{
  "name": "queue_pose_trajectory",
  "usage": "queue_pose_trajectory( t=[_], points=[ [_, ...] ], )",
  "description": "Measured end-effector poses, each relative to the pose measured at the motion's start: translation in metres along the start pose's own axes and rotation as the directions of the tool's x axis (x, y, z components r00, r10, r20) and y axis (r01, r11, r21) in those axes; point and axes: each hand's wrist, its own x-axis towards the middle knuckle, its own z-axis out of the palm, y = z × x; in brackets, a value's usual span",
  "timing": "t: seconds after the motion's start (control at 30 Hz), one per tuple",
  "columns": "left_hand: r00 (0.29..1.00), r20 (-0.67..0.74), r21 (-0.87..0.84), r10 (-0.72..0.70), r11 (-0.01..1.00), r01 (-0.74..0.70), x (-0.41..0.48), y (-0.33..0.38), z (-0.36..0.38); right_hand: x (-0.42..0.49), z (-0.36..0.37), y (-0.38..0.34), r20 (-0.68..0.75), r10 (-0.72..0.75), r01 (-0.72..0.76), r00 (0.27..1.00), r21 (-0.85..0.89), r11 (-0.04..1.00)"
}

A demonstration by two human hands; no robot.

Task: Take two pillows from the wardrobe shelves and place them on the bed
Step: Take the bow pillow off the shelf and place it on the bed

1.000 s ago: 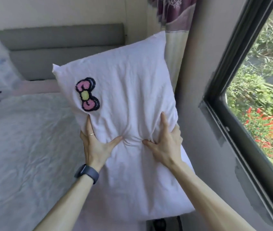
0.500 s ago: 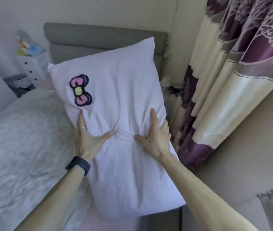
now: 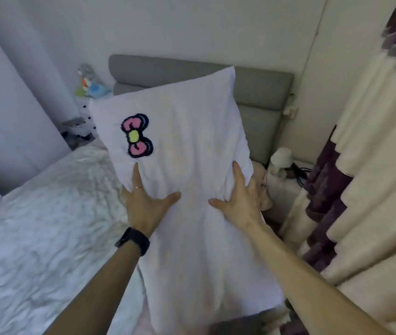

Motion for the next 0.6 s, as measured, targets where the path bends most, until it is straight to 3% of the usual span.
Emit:
queue_pose_trajectory(
  t=[0.3,0.6],
  points=[
    [0.987,0.045,0.057,-0.154,0.987,0.152,0.096,0.021,0.107,0.162,-0.015,0.055,0.153,0.066,-0.058,0.986,-0.056,0.997],
    [0.934,0.166,-0.033,-0.316,0.945,0.326,0.221,0.005,0.242,0.34,-0.018,0.124,0.252,0.182,-0.148,0.95,-0.149,0.978]
  ],
)
